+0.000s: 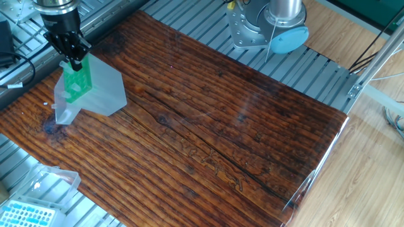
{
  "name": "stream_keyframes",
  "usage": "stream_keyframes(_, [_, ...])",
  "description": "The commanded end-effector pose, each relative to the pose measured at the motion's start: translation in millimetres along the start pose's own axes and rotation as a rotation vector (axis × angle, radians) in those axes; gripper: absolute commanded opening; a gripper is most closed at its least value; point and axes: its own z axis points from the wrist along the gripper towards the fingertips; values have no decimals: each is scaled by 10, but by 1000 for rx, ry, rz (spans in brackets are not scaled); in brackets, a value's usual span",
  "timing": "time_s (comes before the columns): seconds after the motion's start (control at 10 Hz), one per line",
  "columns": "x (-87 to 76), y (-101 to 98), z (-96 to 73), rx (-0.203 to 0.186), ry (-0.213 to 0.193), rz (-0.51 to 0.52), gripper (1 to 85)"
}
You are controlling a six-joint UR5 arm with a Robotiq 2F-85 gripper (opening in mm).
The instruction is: Insert a large pipette tip into the holder for large pipette tips
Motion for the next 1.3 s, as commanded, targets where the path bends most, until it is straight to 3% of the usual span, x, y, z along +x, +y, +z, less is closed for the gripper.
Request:
stream_keyframes(0.0, [26,46,-41,-16,-1,10,10])
stream_keyframes(0.7, [139,226,-42,-35,23,38,10])
stream_keyframes(1.2, [239,375,-70,-58,68,66,10])
